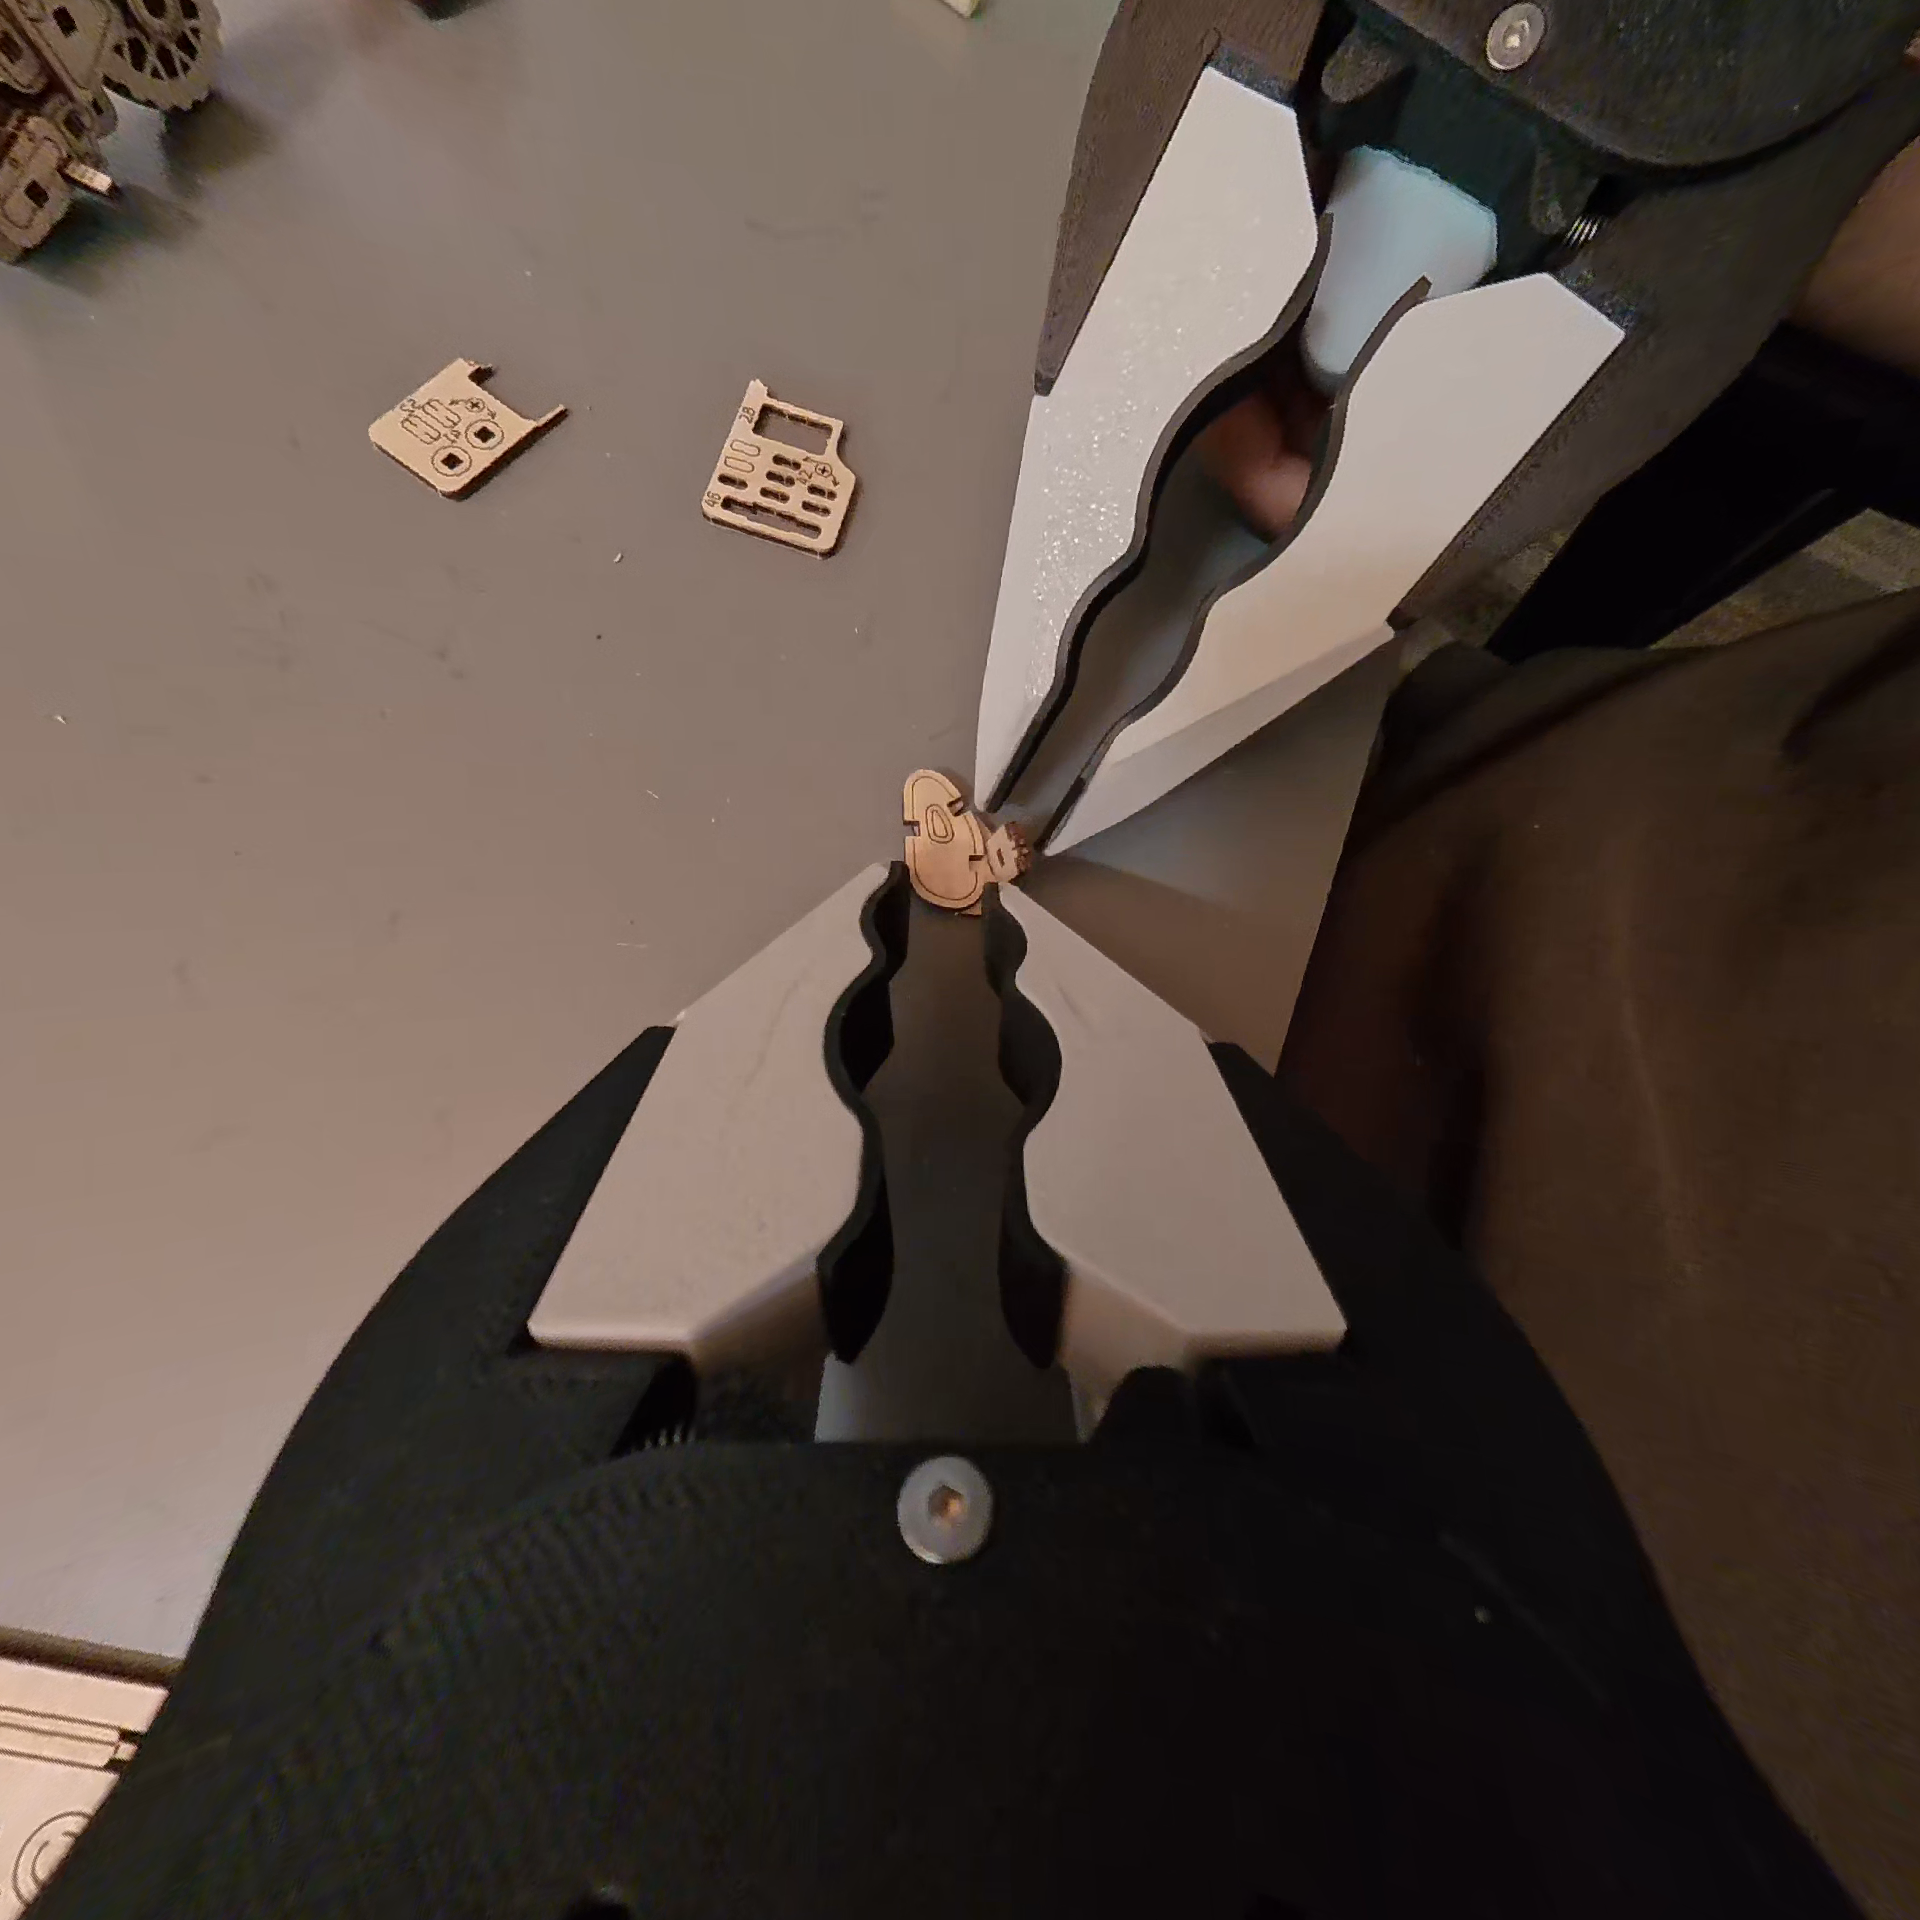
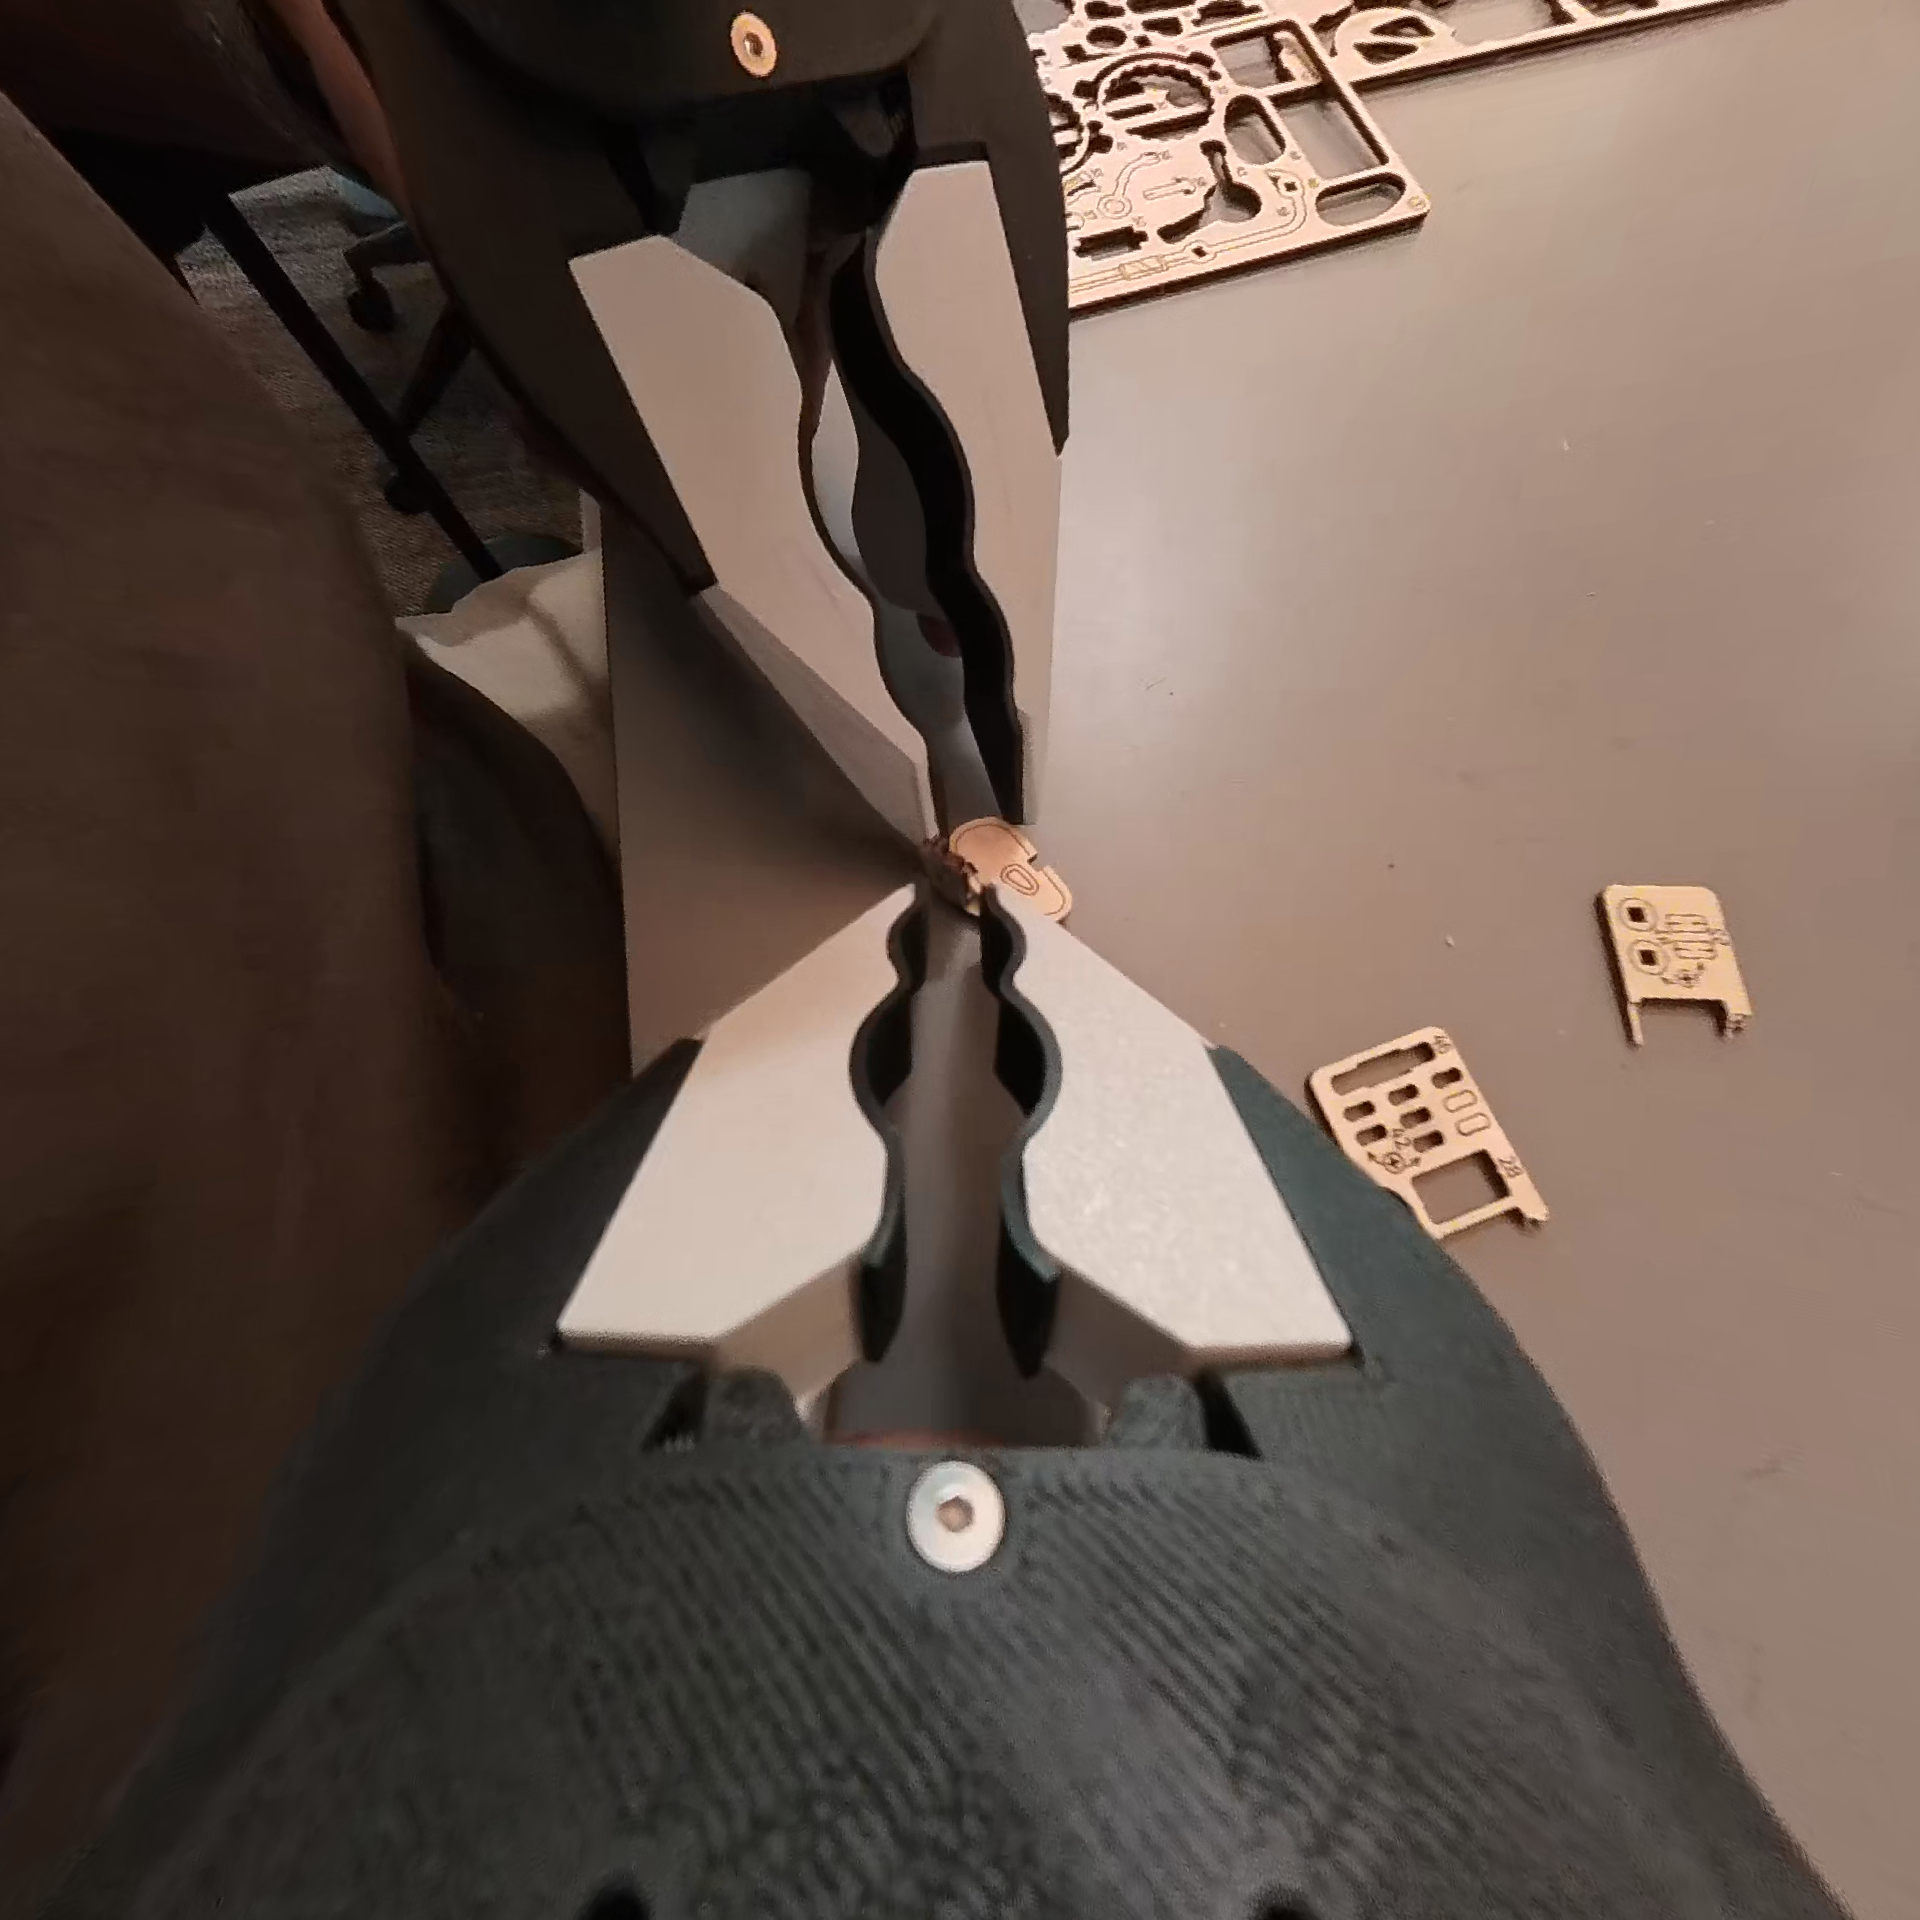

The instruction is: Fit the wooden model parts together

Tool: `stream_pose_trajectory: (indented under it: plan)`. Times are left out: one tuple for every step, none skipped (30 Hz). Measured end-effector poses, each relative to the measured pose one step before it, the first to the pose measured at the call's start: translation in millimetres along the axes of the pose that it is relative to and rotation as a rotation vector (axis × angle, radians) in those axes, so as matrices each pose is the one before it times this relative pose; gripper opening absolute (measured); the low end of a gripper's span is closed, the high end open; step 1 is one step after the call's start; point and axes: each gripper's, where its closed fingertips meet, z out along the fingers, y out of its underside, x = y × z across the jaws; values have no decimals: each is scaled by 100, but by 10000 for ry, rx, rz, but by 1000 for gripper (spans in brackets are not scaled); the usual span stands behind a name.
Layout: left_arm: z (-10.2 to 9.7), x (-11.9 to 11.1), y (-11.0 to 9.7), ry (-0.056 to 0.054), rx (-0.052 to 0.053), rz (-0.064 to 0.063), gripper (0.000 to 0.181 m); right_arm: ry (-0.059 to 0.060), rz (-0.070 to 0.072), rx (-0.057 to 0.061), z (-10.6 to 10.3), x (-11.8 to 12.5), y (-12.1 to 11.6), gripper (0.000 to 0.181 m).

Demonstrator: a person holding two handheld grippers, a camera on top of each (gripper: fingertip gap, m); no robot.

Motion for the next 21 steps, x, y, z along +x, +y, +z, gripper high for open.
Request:
stream_pose_trajectory:
  plan:
    - [-4,9,0,8,4,-3,11,11,-49,-22,-11,52,53,8]
    - [-14,-1,-10,3,10,-2,11,10,-39,-13,-3,41,26,8]
    - [-26,-3,-3,3,13,-11,11,14,-27,1,-7,41,4,8]
    - [-38,-24,-6,6,20,-28,11,17,-15,12,-6,36,-18,8]
    - [-61,-25,-28,6,37,-38,11,18,-4,11,-15,22,-10,8]
    - [-76,-49,-44,-7,56,-46,11,15,-2,13,-20,16,-21,8]
    - [-97,-100,-39,-26,62,-59,11,24,-10,19,-26,16,-21,8]
    - [-109,-125,-15,-40,57,-67,11,25,-20,24,-26,5,-25,7]
    - [-121,-127,-21,-41,59,-70,11,27,-22,24,-32,9,-34,7]
    - [-142,-152,-10,-53,64,-65,11,33,-19,26,-33,18,-22,7]
    - [-157,-158,9,-46,53,-49,11,30,-15,24,-23,18,-41,7]
    - [-148,-129,48,-34,33,-36,11,9,-17,21,-26,1,-24,7]
    - [-147,-39,94,16,15,-28,11,-4,-39,23,-32,-11,-34,7]
    - [-123,31,73,53,15,-47,11,21,-81,23,-48,57,-22,7]
    - [-91,158,14,114,43,-72,11,20,-120,12,-69,85,-10,7]
    - [-66,264,-63,172,82,-78,11,-32,-137,26,-100,52,-23,8]
    - [-32,342,-145,195,114,-64,11,-129,-121,76,-150,-32,-88,8]
    - [8,292,-169,149,113,-53,11,-326,-75,148,-169,-324,-192,10]
    - [25,190,-140,79,90,-67,11,-413,20,197,-161,-409,-262,12]
    - [45,169,-106,64,67,-57,11,-308,92,169,-102,-159,-259,14]
    - [25,50,-69,0,47,-56,11,-234,102,104,-39,-6,-190,14]
